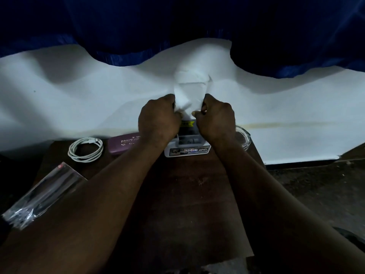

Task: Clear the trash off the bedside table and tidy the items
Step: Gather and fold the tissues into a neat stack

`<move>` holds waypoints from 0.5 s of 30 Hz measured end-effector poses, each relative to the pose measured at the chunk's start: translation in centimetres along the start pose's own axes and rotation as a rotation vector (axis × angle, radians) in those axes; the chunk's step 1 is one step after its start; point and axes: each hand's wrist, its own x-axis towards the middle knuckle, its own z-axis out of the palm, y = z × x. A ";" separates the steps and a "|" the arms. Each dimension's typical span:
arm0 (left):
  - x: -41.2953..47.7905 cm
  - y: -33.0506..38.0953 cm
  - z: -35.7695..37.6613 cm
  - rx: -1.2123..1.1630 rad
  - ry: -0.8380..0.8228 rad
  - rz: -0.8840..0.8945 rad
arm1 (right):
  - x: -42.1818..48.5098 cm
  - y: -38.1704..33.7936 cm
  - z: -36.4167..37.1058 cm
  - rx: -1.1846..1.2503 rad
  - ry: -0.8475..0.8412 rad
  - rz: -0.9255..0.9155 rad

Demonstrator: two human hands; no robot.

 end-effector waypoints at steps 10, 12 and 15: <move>0.4 -0.7 -0.5 -0.018 -0.029 -0.015 | 0.5 0.2 -0.6 0.108 -0.083 0.006; 0.4 -0.7 -0.3 0.002 -0.041 -0.011 | 0.8 0.2 -0.9 0.149 -0.028 0.036; 0.4 -0.4 -0.5 -0.007 -0.047 -0.024 | 1.3 0.4 -1.1 0.165 0.031 0.079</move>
